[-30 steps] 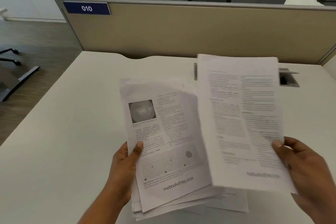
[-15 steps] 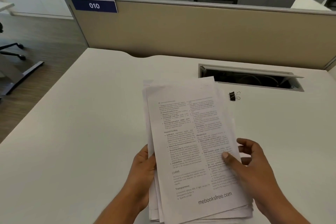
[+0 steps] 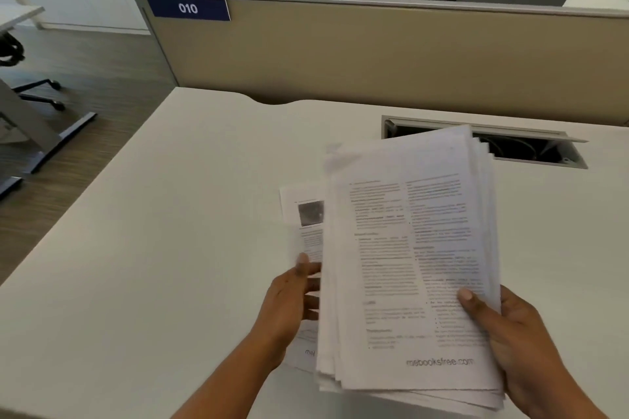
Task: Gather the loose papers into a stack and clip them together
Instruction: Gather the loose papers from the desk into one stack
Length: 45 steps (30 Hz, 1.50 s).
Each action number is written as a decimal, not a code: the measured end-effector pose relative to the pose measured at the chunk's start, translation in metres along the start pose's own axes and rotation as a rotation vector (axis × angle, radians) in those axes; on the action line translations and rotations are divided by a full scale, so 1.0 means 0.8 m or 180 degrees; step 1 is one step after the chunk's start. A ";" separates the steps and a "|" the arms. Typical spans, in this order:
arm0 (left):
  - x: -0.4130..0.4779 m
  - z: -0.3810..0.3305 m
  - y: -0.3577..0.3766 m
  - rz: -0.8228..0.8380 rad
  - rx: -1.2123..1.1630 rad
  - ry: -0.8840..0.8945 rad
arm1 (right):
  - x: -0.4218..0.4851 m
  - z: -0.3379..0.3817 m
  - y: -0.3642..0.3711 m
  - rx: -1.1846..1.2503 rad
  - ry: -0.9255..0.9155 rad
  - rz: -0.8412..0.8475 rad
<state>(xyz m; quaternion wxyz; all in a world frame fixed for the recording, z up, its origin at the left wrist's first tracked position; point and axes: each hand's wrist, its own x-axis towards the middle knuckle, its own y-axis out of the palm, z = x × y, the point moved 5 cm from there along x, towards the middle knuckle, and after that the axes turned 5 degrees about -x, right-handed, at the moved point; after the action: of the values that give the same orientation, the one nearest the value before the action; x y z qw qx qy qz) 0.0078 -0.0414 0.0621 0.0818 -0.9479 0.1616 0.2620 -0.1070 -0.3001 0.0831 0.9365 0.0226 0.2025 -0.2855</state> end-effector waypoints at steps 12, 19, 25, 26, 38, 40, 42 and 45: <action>0.101 0.012 -0.016 -0.1439 0.2968 -0.0174 | 0.013 -0.001 -0.055 0.0161 -0.0168 -0.0290; 0.128 0.001 -0.010 -0.1458 0.2318 -0.0452 | 0.014 -0.015 -0.070 0.0120 -0.0175 -0.0507; 0.139 -0.004 -0.028 -0.1202 0.1918 -0.0586 | 0.026 -0.017 -0.079 0.0231 -0.0314 -0.0539; 0.140 -0.004 -0.031 -0.1175 0.1990 -0.0602 | 0.028 -0.016 -0.080 0.0248 -0.0337 -0.0550; 0.127 0.000 -0.011 -0.1531 0.2672 -0.0426 | 0.039 -0.020 -0.085 0.0227 -0.0416 -0.0512; 0.127 0.004 -0.012 -0.1543 0.2489 -0.0336 | 0.037 -0.021 -0.084 0.0234 -0.0429 -0.0529; 0.129 0.002 -0.018 -0.1516 0.2108 -0.0299 | 0.035 -0.022 -0.084 0.0214 -0.0397 -0.0518; 0.133 -0.003 -0.034 -0.1402 0.1700 -0.0406 | 0.033 -0.026 -0.086 0.0148 -0.0334 -0.0527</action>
<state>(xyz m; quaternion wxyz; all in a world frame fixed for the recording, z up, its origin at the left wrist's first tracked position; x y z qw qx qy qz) 0.1045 -0.0443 0.0108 0.3913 -0.8869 0.0106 0.2453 -0.1318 -0.3679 0.0583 0.9182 0.0125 0.1476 -0.3674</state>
